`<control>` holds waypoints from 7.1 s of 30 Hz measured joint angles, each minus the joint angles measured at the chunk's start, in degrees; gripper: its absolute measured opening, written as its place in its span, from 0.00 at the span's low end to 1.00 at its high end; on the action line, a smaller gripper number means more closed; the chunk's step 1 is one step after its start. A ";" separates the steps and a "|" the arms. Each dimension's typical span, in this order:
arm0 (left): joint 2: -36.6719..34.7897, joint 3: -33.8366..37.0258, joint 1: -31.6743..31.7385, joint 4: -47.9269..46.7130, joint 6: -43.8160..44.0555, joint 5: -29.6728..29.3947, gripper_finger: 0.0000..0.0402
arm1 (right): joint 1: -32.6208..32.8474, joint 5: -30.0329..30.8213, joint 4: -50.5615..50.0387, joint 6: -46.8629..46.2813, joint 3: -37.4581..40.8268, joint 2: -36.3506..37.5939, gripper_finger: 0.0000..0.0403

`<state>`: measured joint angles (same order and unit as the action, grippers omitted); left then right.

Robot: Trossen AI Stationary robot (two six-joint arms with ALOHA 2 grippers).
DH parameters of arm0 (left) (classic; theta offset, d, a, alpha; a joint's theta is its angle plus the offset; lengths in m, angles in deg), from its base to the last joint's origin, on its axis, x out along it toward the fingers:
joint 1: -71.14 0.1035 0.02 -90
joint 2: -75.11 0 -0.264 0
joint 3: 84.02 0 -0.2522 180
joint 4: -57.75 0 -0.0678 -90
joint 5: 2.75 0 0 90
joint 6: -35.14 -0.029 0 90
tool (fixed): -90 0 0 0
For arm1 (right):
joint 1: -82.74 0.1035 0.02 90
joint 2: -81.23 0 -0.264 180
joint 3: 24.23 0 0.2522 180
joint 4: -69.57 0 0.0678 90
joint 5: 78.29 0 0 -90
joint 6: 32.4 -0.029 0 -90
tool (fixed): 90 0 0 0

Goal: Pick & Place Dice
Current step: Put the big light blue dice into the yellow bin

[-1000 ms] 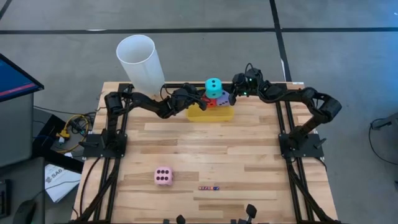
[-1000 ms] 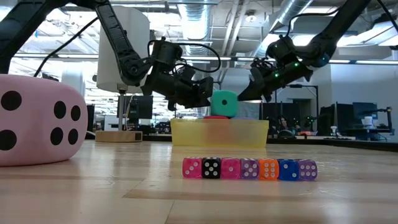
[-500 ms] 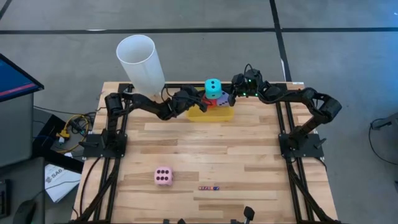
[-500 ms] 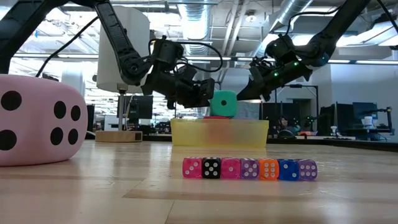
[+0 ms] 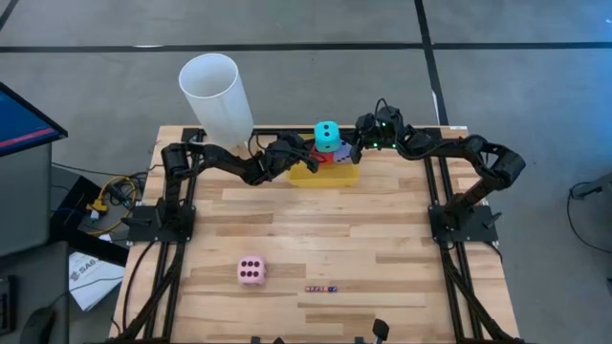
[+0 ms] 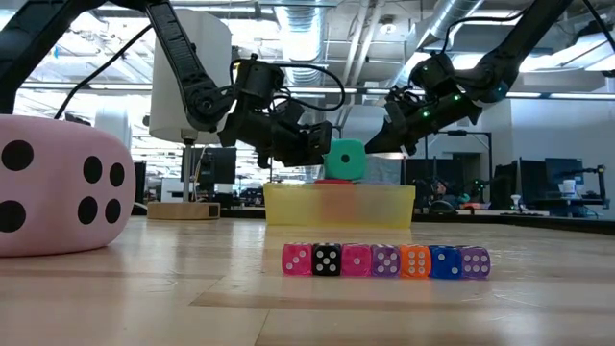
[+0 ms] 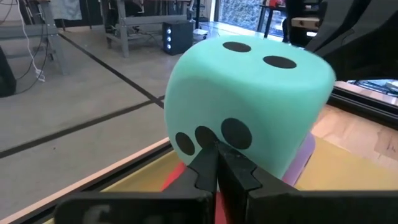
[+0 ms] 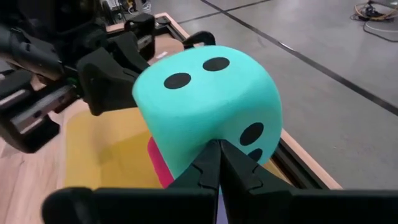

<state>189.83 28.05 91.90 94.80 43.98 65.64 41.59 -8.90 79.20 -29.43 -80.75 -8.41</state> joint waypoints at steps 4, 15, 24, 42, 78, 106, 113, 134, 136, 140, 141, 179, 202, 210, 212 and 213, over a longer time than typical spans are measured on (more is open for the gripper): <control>0.00 0.02 -0.08 -0.07 0.01 -0.71 0.00 | 0.19 -0.40 1.04 0.00 0.00 0.02 0.00; -0.15 0.01 -0.17 -0.12 0.00 -0.68 0.00 | 0.19 -0.41 1.60 0.00 0.00 0.02 0.00; -4.19 0.04 -1.14 -5.11 -2.59 -1.90 0.00 | 0.19 0.10 2.07 0.00 -0.02 -0.02 0.00; -4.76 0.00 -1.15 -9.00 -2.48 -5.57 0.00 | 3.22 -0.76 2.47 0.30 -1.51 -0.03 0.00; -4.83 -0.04 -2.80 -9.07 -2.90 -7.42 0.00 | 2.07 1.15 -2.20 0.50 -2.05 -0.09 0.00; -4.94 -0.11 -2.75 -10.12 -4.10 -8.36 0.00 | 1.48 1.77 -1.26 0.02 -4.96 -4.07 0.00; -4.92 -0.11 -1.85 -10.16 -3.92 -9.88 0.00 | 1.81 0.33 -3.88 0.02 -4.96 -4.05 0.00; -4.83 -0.13 -1.09 -9.99 -4.05 -11.19 0.00 | 3.18 1.00 -0.30 2.01 -4.90 -4.05 0.00; -4.83 -0.13 -1.09 -9.99 -4.06 -10.96 0.00 | 2.89 1.04 -0.18 2.01 -4.90 -4.05 0.00; -4.81 -0.13 -1.20 -9.95 -4.08 -10.61 0.00 | 2.44 1.12 -0.08 2.01 -4.90 -4.05 0.00; -4.81 -0.13 -1.22 -9.88 -4.08 -10.56 0.00 | 2.44 1.16 -0.06 2.01 -4.90 -4.05 0.00; -4.76 -0.09 -1.62 -9.14 -5.52 -13.02 0.00 | 1.75 1.20 2.38 1.51 -4.98 -4.35 0.00; -4.76 -0.10 -1.67 -10.44 -5.36 -13.03 0.00 | 1.79 1.04 -0.43 0.46 -4.98 -4.38 0.00; -4.83 -0.11 -1.66 -12.17 -2.85 -12.81 0.00 | 1.83 0.94 -0.48 0.46 -4.98 -4.38 0.00; -4.83 -0.11 -1.66 -12.07 -3.82 -12.95 0.00 | 1.83 0.95 -0.58 0.46 -4.98 -4.38 0.00; -4.83 -0.11 -1.66 -12.04 -3.92 -12.97 0.00 | 1.83 0.95 -0.75 0.46 -4.98 -4.38 0.00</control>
<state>185.00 27.94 90.24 82.76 40.05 52.66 43.43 -7.95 78.46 -28.97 -85.73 -12.79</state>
